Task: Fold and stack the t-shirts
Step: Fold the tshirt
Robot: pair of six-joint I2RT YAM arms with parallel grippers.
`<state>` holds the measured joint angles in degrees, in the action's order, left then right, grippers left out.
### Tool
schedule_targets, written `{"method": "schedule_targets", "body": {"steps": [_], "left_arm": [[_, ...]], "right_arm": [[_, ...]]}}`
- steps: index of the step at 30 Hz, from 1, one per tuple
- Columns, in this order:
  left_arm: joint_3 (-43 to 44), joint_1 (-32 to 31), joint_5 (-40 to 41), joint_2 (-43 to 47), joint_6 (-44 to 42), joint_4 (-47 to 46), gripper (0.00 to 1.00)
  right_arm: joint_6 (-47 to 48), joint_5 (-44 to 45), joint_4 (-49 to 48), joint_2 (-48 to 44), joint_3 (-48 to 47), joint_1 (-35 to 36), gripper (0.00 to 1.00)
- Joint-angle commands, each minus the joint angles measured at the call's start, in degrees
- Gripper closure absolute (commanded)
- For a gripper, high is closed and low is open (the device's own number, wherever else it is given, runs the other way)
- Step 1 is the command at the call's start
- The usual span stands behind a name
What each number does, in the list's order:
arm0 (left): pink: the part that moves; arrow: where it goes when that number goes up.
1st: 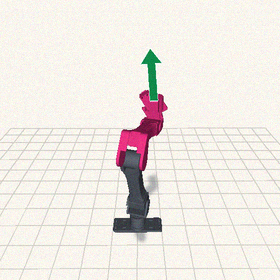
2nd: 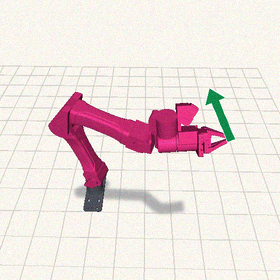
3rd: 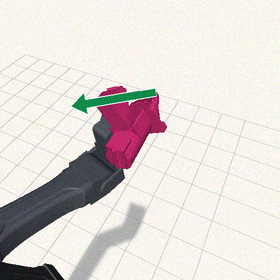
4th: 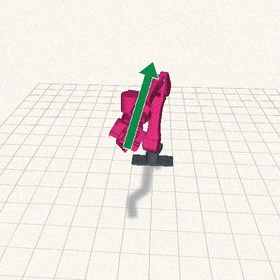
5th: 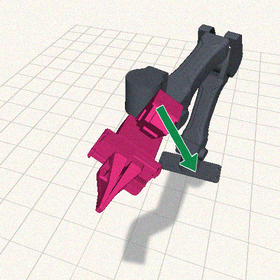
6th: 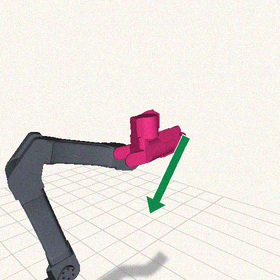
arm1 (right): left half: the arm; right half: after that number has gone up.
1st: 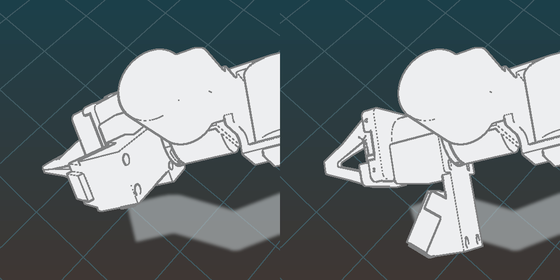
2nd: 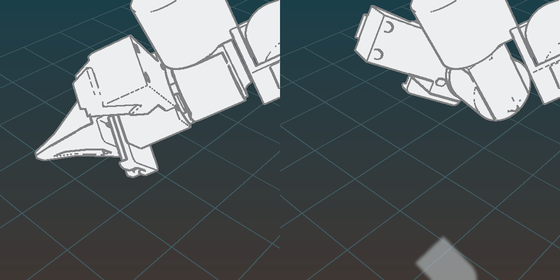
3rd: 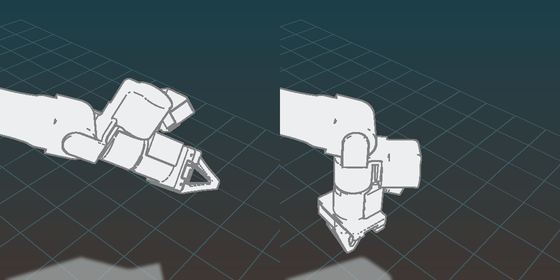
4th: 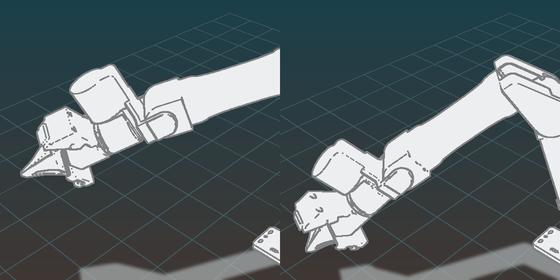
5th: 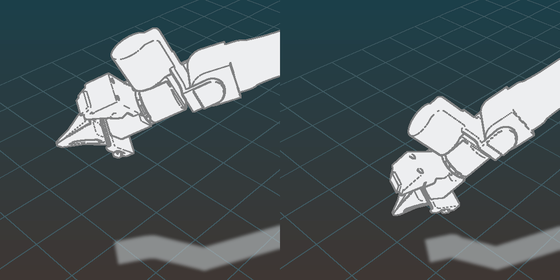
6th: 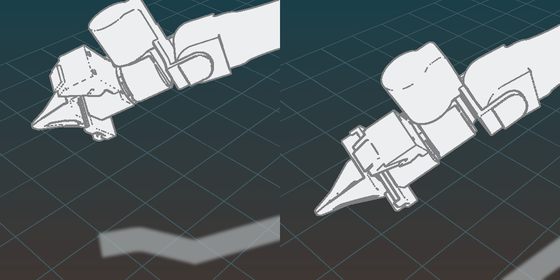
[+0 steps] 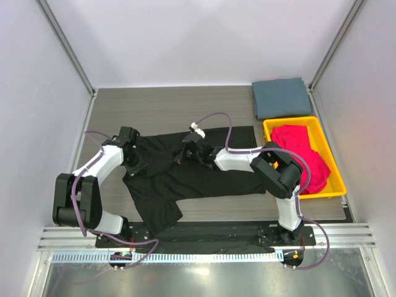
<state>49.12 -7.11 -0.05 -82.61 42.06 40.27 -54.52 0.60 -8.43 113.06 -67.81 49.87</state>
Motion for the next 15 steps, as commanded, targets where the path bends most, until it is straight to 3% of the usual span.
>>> {"method": "schedule_targets", "body": {"steps": [1,8,15], "left_arm": [[0.4,-0.3,0.3,-0.1,1.3,-0.6,1.0],[-1.0,-1.8,-4.7,-1.1,4.1,-4.1,1.0],[-0.6,-3.0,-4.2,-2.2,4.3,-4.1,1.0]], "right_arm": [[1.7,0.5,0.4,-1.1,-1.3,-0.2,0.99],[2.1,1.6,1.7,-1.6,-0.8,-0.2,0.99],[2.7,1.9,2.4,-1.7,-1.2,-0.2,0.99]]}}
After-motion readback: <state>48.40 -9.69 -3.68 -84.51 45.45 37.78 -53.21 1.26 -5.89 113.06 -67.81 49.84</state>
